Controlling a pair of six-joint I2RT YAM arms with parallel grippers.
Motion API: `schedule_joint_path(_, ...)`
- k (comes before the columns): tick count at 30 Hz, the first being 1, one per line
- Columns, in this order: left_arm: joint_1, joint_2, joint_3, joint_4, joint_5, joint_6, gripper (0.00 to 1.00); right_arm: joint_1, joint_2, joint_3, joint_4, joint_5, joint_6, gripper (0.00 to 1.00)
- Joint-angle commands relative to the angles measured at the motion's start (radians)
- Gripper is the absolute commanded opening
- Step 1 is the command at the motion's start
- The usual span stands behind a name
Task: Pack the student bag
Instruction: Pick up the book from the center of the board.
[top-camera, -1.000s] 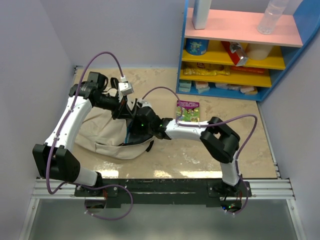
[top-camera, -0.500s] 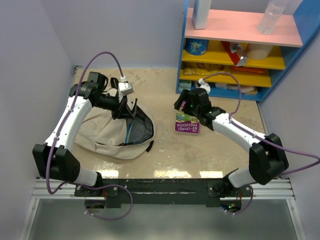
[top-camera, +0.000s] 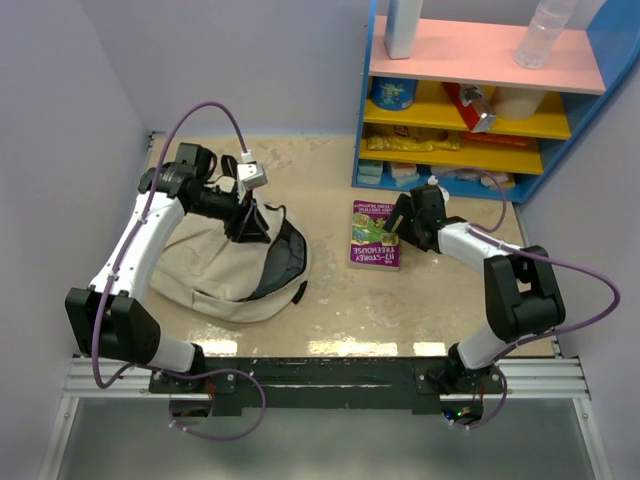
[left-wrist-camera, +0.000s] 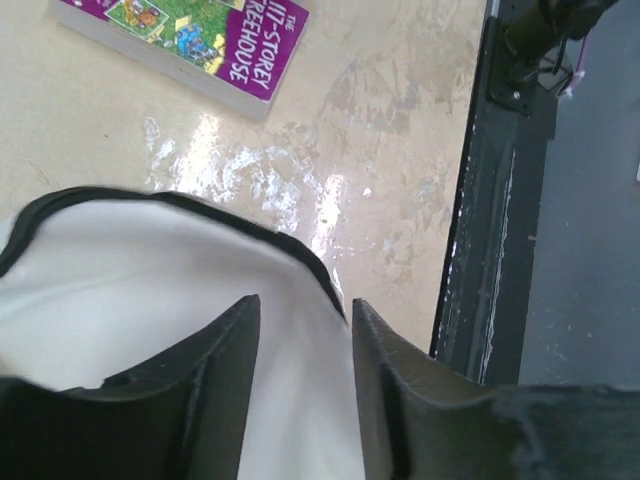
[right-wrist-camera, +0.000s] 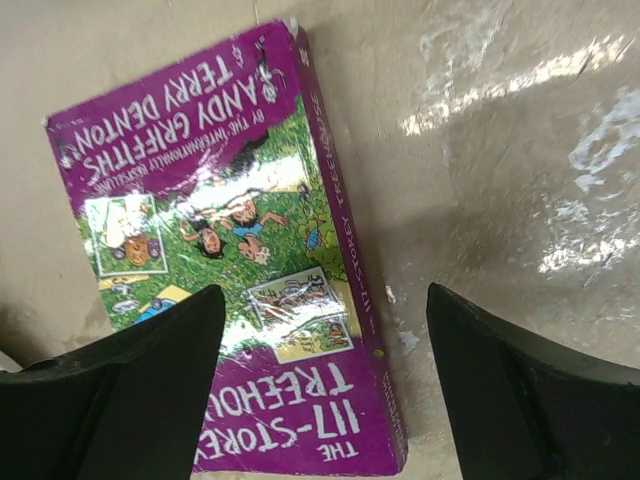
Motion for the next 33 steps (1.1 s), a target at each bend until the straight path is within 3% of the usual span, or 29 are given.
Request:
schedule_joint_path(1, -0.007, -0.026, 0.095, 0.057, 0.056, -0.073, 0.49, -0.002, 0.01, -0.021, 0.072, -0.067, -0.01, 0.84)
schedule_joint_path(6, -0.068, 0.052, 0.323, 0.086, 0.028, -0.185, 0.63, -0.036, 0.021, -0.035, 0.094, -0.098, -0.002, 0.84)
schedule_joint_path(9, -0.177, 0.121, 0.364, 0.193, -0.039, -0.268, 0.71, -0.056, 0.033, -0.05, 0.114, -0.119, 0.012, 0.83)
schedule_joint_path(13, -0.355, 0.291, 0.362, 0.31, -0.156, -0.349, 0.72, -0.076, 0.044, -0.067, 0.135, -0.162, 0.031, 0.83)
schedule_joint_path(19, -0.451, 0.465, 0.324, 0.552, -0.378, -0.457, 0.75, -0.091, 0.02, -0.079, 0.181, -0.203, 0.067, 0.83)
schedule_joint_path(23, -0.479, 0.564, 0.391, 0.579, -0.628, -0.478, 0.71, -0.103, 0.001, -0.087, 0.195, -0.214, 0.079, 0.82)
schedule_joint_path(26, -0.495, 0.655, 0.497, 0.55, -0.735, -0.492, 0.7, -0.117, 0.004, -0.084, 0.198, -0.23, 0.084, 0.82)
schedule_joint_path(33, -0.51, 0.787, 0.591, 0.493, -0.747, -0.553, 0.7, -0.123, 0.018, -0.098, 0.242, -0.257, 0.124, 0.81)
